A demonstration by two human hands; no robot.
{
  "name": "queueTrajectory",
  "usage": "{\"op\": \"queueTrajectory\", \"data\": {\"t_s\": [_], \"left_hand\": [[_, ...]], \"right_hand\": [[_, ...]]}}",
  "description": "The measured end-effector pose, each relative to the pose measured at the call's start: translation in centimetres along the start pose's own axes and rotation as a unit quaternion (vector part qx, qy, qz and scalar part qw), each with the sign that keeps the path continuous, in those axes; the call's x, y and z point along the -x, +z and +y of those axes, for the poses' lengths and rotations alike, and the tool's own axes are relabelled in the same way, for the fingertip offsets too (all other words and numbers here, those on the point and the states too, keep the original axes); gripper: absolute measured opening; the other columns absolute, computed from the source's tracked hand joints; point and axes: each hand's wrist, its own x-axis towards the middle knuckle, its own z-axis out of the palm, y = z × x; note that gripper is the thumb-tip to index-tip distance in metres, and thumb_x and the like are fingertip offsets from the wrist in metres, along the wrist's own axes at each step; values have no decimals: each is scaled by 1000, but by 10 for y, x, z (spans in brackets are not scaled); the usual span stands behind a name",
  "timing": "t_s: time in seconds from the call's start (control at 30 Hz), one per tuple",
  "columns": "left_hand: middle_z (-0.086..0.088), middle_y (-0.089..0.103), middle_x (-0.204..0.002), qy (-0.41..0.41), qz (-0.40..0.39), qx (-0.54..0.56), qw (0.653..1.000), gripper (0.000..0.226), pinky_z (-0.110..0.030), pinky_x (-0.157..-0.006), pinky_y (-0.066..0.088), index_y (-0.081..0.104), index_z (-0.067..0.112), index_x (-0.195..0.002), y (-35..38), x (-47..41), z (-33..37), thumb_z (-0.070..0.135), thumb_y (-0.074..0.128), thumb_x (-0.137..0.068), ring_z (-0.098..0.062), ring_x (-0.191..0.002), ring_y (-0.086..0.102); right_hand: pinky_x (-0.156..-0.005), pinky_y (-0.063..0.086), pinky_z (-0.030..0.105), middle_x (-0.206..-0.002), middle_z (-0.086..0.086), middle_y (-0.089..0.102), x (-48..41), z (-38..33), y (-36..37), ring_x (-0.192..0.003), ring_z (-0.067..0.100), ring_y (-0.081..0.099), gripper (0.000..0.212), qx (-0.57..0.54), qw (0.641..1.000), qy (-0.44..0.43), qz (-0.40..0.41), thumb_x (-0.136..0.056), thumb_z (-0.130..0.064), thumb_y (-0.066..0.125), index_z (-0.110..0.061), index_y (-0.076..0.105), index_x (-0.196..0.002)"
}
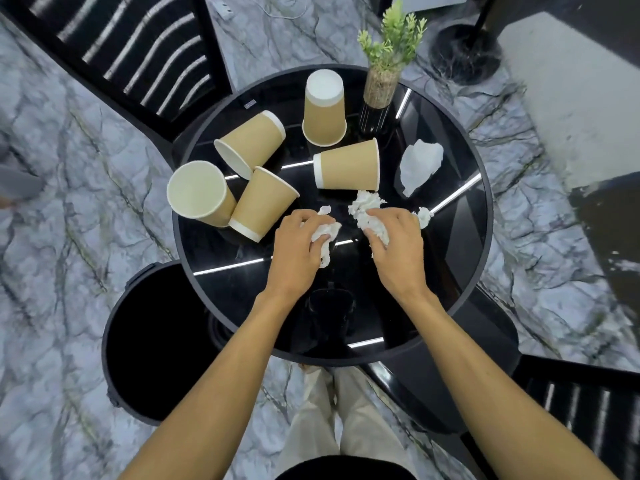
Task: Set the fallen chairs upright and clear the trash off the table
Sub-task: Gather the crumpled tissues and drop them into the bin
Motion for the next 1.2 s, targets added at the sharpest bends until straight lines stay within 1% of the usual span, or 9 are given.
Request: {"op": "queueTrajectory", "data": {"t_s": [0.13,0.27,0.43,0.63,0.73,0.83,0.97,1.1,1.2], "left_hand": [[6,54,-116,0,0,-9,1000,29,-18,-92,31,64,26,-121,5,-11,-5,15,57,-95,-12,-106,46],[12,49,-116,-9,-8,-1,1000,30,-15,-89,32,62,29,-121,15,-8,-15,15,57,-95,-6,-105,42],[12,50,-115,-12,-18,7,1000,29,-14,-91,31,63,26,-120,19,-4,-21,15,57,-95,-8,-106,44],[12,52,-117,-9,-21,32,999,29,-30,-97,40,65,27,-119,15,-1,-10,14,58,-93,-14,-112,49],[19,48,-116,-1,-19,41,999,29,-30,-98,41,64,31,-118,13,-4,2,17,59,-93,-12,-112,48],[15,51,-118,8,-20,45,999,29,-29,-98,41,63,33,-118,16,-12,14,20,58,-93,-13,-113,49],[9,53,-125,17,-22,33,999,32,-35,-103,40,61,32,-124,28,-25,25,19,58,-94,-14,-117,47],[-1,43,-149,59,-65,-46,995,42,-49,-113,30,55,27,-136,47,-43,24,31,59,-95,-23,-140,36],[2,26,-160,61,-120,-89,987,59,-38,-117,9,46,32,-144,61,-46,20,51,60,-90,-22,-150,15]], "right_hand": [[-104,35,24,-131,5,54,-26,3,16,-120,21,45,36,42,999,-11,-18,-94,-15,62,-20,59,-129],[-104,29,29,-143,5,48,-29,11,33,-128,24,41,46,95,994,-10,-53,-88,-23,71,-23,58,-132],[-93,43,35,-120,1,59,-25,15,36,-109,23,48,22,55,998,-2,-26,-88,-14,68,-24,69,-108],[-92,31,13,-107,-5,62,-9,10,11,-104,10,42,18,2,1000,3,16,-89,-12,66,-24,71,-101],[-96,31,21,-105,-9,64,-4,16,-17,-107,15,49,17,33,998,16,46,-90,-24,65,-28,70,-105],[-97,29,24,-103,-9,60,-6,31,-45,-109,19,46,37,71,994,48,71,-89,-25,66,-29,62,-125],[-104,33,29,-113,-1,54,-16,55,-53,-117,23,43,43,89,993,77,20,-90,-21,67,-24,60,-133],[-111,31,36,-148,1,41,-21,69,-39,-135,21,35,49,83,994,63,-28,-87,-32,71,-19,59,-132],[-100,31,32,-140,-6,51,-20,74,-29,-128,17,41,53,113,993,35,-18,-81,-41,74,-20,59,-128]]}}
